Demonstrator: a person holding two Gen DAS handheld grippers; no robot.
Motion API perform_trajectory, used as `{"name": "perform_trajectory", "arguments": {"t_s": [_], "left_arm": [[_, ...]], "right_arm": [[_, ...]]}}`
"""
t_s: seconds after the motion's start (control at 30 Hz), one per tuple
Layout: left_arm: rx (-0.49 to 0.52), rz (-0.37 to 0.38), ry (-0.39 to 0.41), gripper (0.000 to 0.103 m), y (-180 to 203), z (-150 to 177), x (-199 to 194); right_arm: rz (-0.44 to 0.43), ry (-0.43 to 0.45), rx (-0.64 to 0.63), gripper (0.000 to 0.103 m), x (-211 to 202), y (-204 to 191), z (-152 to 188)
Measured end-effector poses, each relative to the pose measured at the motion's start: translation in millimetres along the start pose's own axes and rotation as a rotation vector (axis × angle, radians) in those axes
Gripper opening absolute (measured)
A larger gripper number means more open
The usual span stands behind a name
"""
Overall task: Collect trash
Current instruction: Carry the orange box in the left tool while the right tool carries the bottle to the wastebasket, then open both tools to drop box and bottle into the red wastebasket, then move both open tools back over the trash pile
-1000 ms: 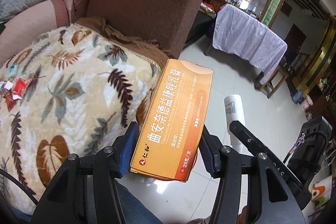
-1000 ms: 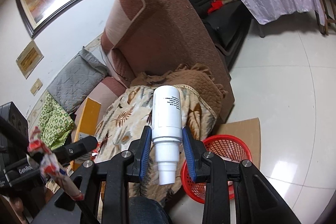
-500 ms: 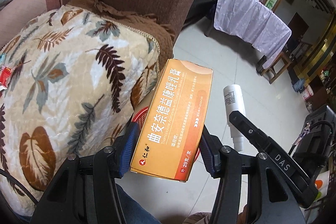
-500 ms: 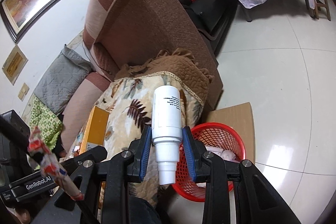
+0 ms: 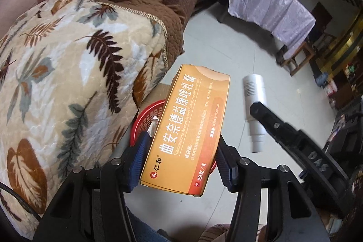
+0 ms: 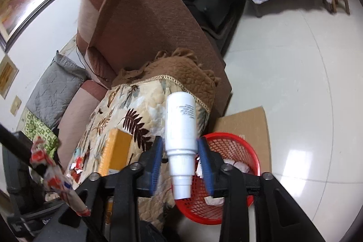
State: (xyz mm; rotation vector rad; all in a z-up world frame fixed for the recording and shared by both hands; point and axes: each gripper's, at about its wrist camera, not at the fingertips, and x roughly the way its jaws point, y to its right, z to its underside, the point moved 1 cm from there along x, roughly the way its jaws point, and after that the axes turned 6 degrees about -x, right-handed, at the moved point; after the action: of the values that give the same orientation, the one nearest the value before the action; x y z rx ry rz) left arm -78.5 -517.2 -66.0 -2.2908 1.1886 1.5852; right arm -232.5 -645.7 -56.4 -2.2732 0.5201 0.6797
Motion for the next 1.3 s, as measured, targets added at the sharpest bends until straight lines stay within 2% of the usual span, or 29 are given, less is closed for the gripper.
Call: {"name": "perform_trajectory", "arguments": {"t_s": [0.03,0.17,0.33,0.4,0.7,0.87,0.97,1.17,1.3], "left_arm": [[-0.001,-0.007,-0.007,0.055,-1,0,3],[-0.017,0.011,-0.008,0.061,-7,-1,2],[-0.063,0.038,0.036,0.063,-25,-1,-25],[-0.087,0.045,0.075,0.064,-38,-2,-46],[-0.228,0.015,0.276,0.070,-121,4,-153],[-0.248,-0.071,0.366,0.071,-170,-2,-201],[-0.294,-0.119,0.421,0.071,-207,-11,-233],[-0.425,-0.163,0.498,0.071,-282,-38,-303],[-0.526,-0.203,0.562,0.075,-338,-59,-332]], "right_arm": [[0.000,0.003,0.007,0.047,-1,1,0],[-0.007,0.018,0.008,0.047,-7,0,-3],[-0.048,0.035,-0.012,0.048,-14,-15,-6],[-0.079,0.042,-0.034,0.060,-17,-28,-6],[-0.265,0.043,-0.209,0.073,-20,-123,-3],[-0.372,-0.001,-0.298,0.076,-9,-184,8],[-0.427,-0.037,-0.341,0.076,5,-222,14],[-0.542,-0.094,-0.412,0.076,44,-299,15],[-0.528,-0.141,-0.458,0.076,89,-351,19]]}}
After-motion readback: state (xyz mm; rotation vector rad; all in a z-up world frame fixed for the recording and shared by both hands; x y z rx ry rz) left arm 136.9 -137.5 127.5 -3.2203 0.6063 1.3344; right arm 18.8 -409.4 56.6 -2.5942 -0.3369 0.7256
